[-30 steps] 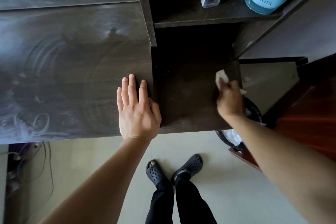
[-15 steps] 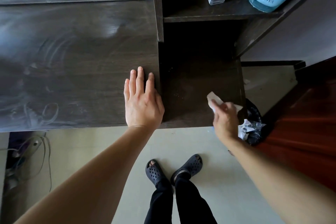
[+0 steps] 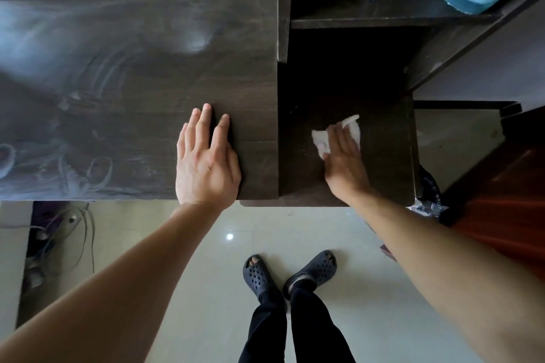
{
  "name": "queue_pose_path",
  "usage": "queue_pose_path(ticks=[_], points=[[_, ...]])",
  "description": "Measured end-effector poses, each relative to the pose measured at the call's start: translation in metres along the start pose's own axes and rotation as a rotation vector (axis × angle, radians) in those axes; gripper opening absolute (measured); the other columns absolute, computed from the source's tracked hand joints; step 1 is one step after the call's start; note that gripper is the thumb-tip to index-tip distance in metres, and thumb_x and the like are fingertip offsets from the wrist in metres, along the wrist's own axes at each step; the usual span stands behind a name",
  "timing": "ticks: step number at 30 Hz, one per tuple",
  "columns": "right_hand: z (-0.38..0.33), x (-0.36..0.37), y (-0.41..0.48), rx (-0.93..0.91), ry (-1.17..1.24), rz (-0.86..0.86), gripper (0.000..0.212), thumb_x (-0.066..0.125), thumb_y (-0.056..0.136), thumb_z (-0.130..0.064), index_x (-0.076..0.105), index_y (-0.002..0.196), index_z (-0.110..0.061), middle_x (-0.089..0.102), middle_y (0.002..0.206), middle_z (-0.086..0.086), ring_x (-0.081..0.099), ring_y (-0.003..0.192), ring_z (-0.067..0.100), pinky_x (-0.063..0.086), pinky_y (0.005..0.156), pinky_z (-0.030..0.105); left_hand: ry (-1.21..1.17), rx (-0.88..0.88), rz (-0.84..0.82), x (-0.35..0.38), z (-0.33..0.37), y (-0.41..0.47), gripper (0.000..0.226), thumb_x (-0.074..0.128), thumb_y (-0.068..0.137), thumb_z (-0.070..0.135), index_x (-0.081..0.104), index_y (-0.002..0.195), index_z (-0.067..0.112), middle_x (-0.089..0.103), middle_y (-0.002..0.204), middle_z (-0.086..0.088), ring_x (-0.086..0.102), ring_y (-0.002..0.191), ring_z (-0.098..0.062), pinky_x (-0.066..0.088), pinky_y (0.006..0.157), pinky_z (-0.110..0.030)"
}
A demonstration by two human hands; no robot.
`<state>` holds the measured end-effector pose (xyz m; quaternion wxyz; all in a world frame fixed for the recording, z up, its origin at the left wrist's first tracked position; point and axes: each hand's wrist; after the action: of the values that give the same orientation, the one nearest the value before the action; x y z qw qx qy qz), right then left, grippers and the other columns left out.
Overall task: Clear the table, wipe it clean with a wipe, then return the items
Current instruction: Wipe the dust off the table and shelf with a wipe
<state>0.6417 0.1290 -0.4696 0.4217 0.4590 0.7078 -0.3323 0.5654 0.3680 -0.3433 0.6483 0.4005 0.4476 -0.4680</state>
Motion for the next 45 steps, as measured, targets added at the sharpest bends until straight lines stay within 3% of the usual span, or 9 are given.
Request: queue_pose_path(ticks=[6,12,18,22,27,31,36,41,45], points=[[0.014,0.003,-0.065,-0.540,-0.095,-0.211,0.070,0.054,0.077,0.011,0.038,0.141,-0.012,0.029,0.153,0.010,0.017,0.144,0.025,0.019,0.118,0.039,0.002,0.003,-0.014,-0.003,0.001,0.002,0.051,0.040,0.084,0.018,0.049,0.132,0.003,0.037,0.145,-0.024,0.028,0.137,-0.041,0.022,0.113,-0.050],[-0.012,0.001,0.038,-0.023,-0.120,-0.090,0.068,0.053,0.082,0.004,0.030,0.145,-0.005,0.021,0.153,0.023,0.015,0.143,0.039,0.016,0.117,0.047,0.001,0.005,-0.023,-0.004,0.001,0.003,0.051,0.041,0.083,0.017,0.049,0.132,0.003,0.037,0.145,-0.024,0.029,0.137,-0.041,0.023,0.113,-0.051],[0.000,0.010,-0.042,-0.560,-0.142,-0.217,0.068,0.052,0.077,0.005,0.040,0.142,-0.014,0.032,0.151,0.012,0.023,0.142,0.028,0.021,0.116,0.043,0.005,0.004,-0.033,-0.006,0.001,0.004,0.053,0.040,0.082,0.019,0.049,0.132,0.003,0.037,0.145,-0.024,0.029,0.137,-0.040,0.023,0.113,-0.051],[0.013,-0.001,0.031,-0.379,-0.187,-0.091,0.063,0.046,0.088,0.006,0.038,0.144,-0.022,0.021,0.156,0.006,0.012,0.145,0.025,0.021,0.117,0.040,0.007,0.003,-0.025,-0.004,0.001,0.004,0.052,0.041,0.083,0.019,0.049,0.132,0.003,0.037,0.145,-0.024,0.029,0.137,-0.040,0.023,0.113,-0.051],[-0.029,-0.004,0.134,0.211,0.079,0.150,0.021,0.056,0.089,-0.023,0.068,0.103,-0.011,0.054,0.120,0.012,0.050,0.110,0.028,0.034,0.087,0.020,0.001,0.002,-0.017,-0.003,0.001,0.004,0.052,0.039,0.085,0.021,0.049,0.132,0.003,0.037,0.145,-0.023,0.029,0.137,-0.040,0.024,0.113,-0.051],[-0.055,0.018,0.079,-0.049,0.205,0.043,0.033,0.043,0.088,-0.016,0.063,0.111,-0.005,0.057,0.113,0.020,0.053,0.104,0.034,0.044,0.089,0.039,0.002,0.001,-0.014,-0.002,0.001,0.004,0.052,0.038,0.085,0.021,0.049,0.132,0.003,0.036,0.145,-0.023,0.029,0.137,-0.040,0.023,0.113,-0.051],[-0.023,0.007,0.037,-0.387,0.050,-0.146,0.032,0.048,0.089,-0.028,0.073,0.086,-0.009,0.059,0.087,0.012,0.055,0.083,0.033,0.049,0.069,0.045,-0.005,-0.006,-0.023,-0.004,0.002,0.003,0.052,0.037,0.085,0.022,0.050,0.132,0.002,0.037,0.145,-0.024,0.029,0.137,-0.040,0.022,0.113,-0.050],[-0.038,0.003,0.102,-0.025,0.079,0.015,0.022,0.054,0.090,-0.014,0.066,0.109,-0.014,0.054,0.112,0.015,0.054,0.101,0.032,0.047,0.088,0.039,0.004,-0.013,-0.020,-0.004,0.003,0.004,0.052,0.038,0.085,0.021,0.050,0.132,0.002,0.037,0.145,-0.023,0.029,0.137,-0.040,0.022,0.114,-0.050],[-0.072,0.017,0.025,-0.008,0.149,-0.059,0.029,0.049,0.094,-0.005,0.057,0.122,-0.004,0.053,0.120,0.022,0.050,0.113,0.038,0.042,0.094,0.036,0.015,-0.013,-0.026,-0.003,0.002,0.003,0.053,0.040,0.084,0.020,0.048,0.133,0.003,0.036,0.146,-0.023,0.027,0.138,-0.039,0.021,0.115,-0.048]])
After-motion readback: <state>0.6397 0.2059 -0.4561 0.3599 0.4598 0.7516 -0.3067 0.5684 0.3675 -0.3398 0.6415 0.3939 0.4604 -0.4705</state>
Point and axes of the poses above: each hand's wrist, its own y-axis towards the middle knuckle, its own x-axis out of the palm, z = x × y
